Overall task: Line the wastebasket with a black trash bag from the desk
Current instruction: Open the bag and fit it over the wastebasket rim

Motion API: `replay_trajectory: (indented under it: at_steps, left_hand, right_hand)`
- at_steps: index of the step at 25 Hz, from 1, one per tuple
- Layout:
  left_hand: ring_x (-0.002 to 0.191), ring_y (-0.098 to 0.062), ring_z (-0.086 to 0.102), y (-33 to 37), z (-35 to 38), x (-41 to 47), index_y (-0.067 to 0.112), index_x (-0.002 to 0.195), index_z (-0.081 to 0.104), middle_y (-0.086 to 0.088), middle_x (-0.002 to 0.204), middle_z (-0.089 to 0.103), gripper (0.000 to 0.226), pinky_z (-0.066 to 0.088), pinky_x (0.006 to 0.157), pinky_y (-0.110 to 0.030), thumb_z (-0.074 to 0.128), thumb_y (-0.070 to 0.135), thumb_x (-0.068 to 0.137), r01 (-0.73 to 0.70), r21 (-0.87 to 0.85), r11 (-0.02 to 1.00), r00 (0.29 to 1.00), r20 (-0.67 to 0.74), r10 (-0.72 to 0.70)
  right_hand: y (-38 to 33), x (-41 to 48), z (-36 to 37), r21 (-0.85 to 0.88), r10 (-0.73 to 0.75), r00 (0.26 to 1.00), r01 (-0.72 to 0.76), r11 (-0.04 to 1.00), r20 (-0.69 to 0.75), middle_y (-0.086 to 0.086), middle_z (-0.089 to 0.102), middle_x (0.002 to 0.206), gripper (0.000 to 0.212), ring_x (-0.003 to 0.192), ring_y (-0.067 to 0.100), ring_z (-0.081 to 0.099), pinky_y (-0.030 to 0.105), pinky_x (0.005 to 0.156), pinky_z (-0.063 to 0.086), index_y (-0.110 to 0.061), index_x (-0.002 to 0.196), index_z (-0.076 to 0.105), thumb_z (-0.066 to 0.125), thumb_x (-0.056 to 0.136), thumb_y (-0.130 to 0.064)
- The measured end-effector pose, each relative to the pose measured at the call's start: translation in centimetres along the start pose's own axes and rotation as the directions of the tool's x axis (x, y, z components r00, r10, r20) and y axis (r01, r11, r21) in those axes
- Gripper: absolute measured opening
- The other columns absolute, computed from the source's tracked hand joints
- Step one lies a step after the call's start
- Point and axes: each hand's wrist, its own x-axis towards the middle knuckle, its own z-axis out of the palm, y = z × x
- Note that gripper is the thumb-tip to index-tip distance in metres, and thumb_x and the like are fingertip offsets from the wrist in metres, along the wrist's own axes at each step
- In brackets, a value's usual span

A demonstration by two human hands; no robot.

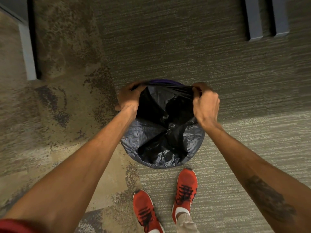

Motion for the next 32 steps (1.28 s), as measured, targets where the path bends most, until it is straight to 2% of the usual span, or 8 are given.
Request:
replay_trajectory:
  at_steps: [4,9,13,18,21,25,29,32]
  left_hand:
    - [0.078,-0.004,0.07,0.2,-0.6,0.8,0.013,0.097,0.08,0.005,0.089,0.076,0.019,0.056,0.086,-0.023,0.076,0.007,0.079,0.086,-0.086,0.993,0.995,0.064,-0.081]
    - [0.09,-0.019,0.071,0.9,-0.5,0.8,0.006,0.096,0.079,-0.008,0.098,0.077,0.019,0.057,0.093,-0.031,0.074,0.001,0.079,0.123,-0.098,0.988,0.99,0.083,-0.115]
    - [0.078,-0.01,0.068,1.4,-0.7,0.5,0.007,0.093,0.078,0.005,0.081,0.074,0.017,0.057,0.086,-0.026,0.072,-0.002,0.081,0.143,-0.135,0.98,0.986,0.107,-0.129]
    - [0.084,-0.012,0.066,1.3,-0.9,0.3,0.008,0.1,0.077,-0.002,0.096,0.073,0.017,0.054,0.093,-0.028,0.07,0.003,0.085,0.107,-0.133,0.985,0.99,0.11,-0.092]
    - [0.086,-0.011,0.067,0.9,-1.0,0.5,0.016,0.092,0.078,0.0,0.097,0.073,0.013,0.054,0.095,-0.029,0.073,0.008,0.084,0.089,-0.114,0.989,0.992,0.103,-0.078]
    - [0.087,-0.01,0.07,0.0,-1.0,1.1,0.017,0.09,0.08,0.001,0.097,0.077,0.014,0.056,0.093,-0.028,0.079,0.009,0.079,0.082,-0.099,0.992,0.996,0.05,-0.077]
    - [0.095,-0.018,0.07,0.3,-0.9,1.2,0.025,0.076,0.074,0.002,0.096,0.075,0.015,0.056,0.094,-0.034,0.079,0.011,0.079,0.074,-0.121,0.99,0.997,0.022,-0.072]
    - [0.088,-0.017,0.069,0.8,-2.0,2.4,0.024,0.076,0.072,0.005,0.089,0.073,0.012,0.056,0.091,-0.033,0.082,0.017,0.076,0.155,-0.089,0.984,0.981,0.133,-0.142]
  right_hand:
    - [0.2,1.5,0.2,0.12,-0.027,0.997,0.018,0.993,0.074,0.01,0.075,0.098,0.021,0.083,0.027,0.072,0.034,0.071,0.058,-0.013,0.109,0.068,0.049,0.099,-0.01]
    - [-0.2,1.9,0.5,0.247,-0.141,0.956,0.076,0.966,0.257,0.004,0.07,0.122,0.027,0.106,0.016,0.067,0.013,0.083,0.047,-0.017,0.12,0.068,0.052,0.098,-0.015]
    - [-1.2,3.1,1.2,0.215,-0.299,0.891,0.235,0.948,0.342,0.006,0.065,0.126,0.031,0.115,0.017,0.058,0.021,0.098,0.044,-0.015,0.121,0.069,0.056,0.094,-0.01]
    - [-1.8,4.3,1.5,0.149,-0.389,0.816,0.361,0.921,0.427,0.006,0.062,0.122,0.021,0.106,0.018,0.058,0.016,0.08,0.037,-0.011,0.107,0.074,0.063,0.095,-0.025]
    - [-1.7,4.8,1.7,0.164,-0.303,0.847,0.256,0.953,0.437,0.003,0.062,0.113,0.023,0.099,0.016,0.058,0.022,0.082,0.043,-0.011,0.091,0.074,0.067,0.094,-0.032]
    - [-2.5,4.7,2.1,0.294,-0.122,0.943,0.027,0.955,0.309,-0.003,0.061,0.089,0.016,0.079,0.008,0.057,0.004,0.064,0.037,-0.02,0.081,0.065,0.066,0.095,-0.029]
    - [-3.5,5.5,3.5,0.267,0.012,0.952,-0.098,0.959,0.306,-0.002,0.068,0.088,0.023,0.083,0.013,0.062,0.02,0.066,0.041,-0.013,0.09,0.073,0.065,0.095,-0.033]
    - [-3.4,6.4,4.2,0.323,0.093,0.923,-0.223,0.92,0.374,0.001,0.074,0.092,0.02,0.087,0.017,0.069,0.028,0.077,0.051,-0.012,0.092,0.077,0.07,0.092,-0.031]
